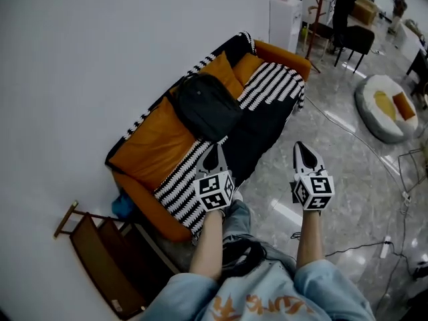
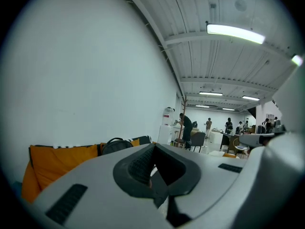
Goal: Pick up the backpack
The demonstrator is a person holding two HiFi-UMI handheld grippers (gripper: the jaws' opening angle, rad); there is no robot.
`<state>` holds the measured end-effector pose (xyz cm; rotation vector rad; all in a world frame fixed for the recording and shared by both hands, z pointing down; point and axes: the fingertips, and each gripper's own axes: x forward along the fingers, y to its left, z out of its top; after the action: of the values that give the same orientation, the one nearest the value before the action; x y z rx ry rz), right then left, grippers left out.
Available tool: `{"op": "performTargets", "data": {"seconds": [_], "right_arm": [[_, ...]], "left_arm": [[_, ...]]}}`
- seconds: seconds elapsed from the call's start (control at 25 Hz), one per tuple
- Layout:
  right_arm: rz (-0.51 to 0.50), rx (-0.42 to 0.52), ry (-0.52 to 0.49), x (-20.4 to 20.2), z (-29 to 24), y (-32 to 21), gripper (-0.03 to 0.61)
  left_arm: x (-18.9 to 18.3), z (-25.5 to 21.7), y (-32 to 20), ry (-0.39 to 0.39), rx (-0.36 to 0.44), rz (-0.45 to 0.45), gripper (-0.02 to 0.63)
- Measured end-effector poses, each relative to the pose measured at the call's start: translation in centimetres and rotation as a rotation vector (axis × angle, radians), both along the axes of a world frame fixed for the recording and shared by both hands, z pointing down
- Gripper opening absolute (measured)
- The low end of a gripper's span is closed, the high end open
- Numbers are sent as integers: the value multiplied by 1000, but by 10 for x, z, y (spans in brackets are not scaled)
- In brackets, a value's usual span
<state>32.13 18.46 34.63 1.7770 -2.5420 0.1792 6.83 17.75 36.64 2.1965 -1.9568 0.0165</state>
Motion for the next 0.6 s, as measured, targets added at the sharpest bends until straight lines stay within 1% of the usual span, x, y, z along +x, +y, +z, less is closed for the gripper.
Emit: {"op": "performTargets", "data": {"seconds": [0.08,0.16,0.24,0.32,0.4,0.52,0.6], "right_arm": [[9,-28,-3,-2,10,-22,-3],[28,-53,-6,-2,18,-49,-3],[34,-82,31,-9,25,-79,-3],[17,-115,74,-23,32,-108,-3],[-6,-138,80,-40,36,-139,-3],[-54,-176,98,-67,41,-184,-3],[-89,-193,115,-86,46,-212,-3]], "left_arm": [[-2,8,-28,9,-20,2,11],[4,15,-58,-28,-35,30,11],[10,26,-88,-58,-58,60,11],[7,38,-118,-44,-88,67,11],[-2,47,-146,-22,-116,57,11],[-24,60,-182,8,-157,21,11],[-46,67,-202,26,-174,-18,11]]}}
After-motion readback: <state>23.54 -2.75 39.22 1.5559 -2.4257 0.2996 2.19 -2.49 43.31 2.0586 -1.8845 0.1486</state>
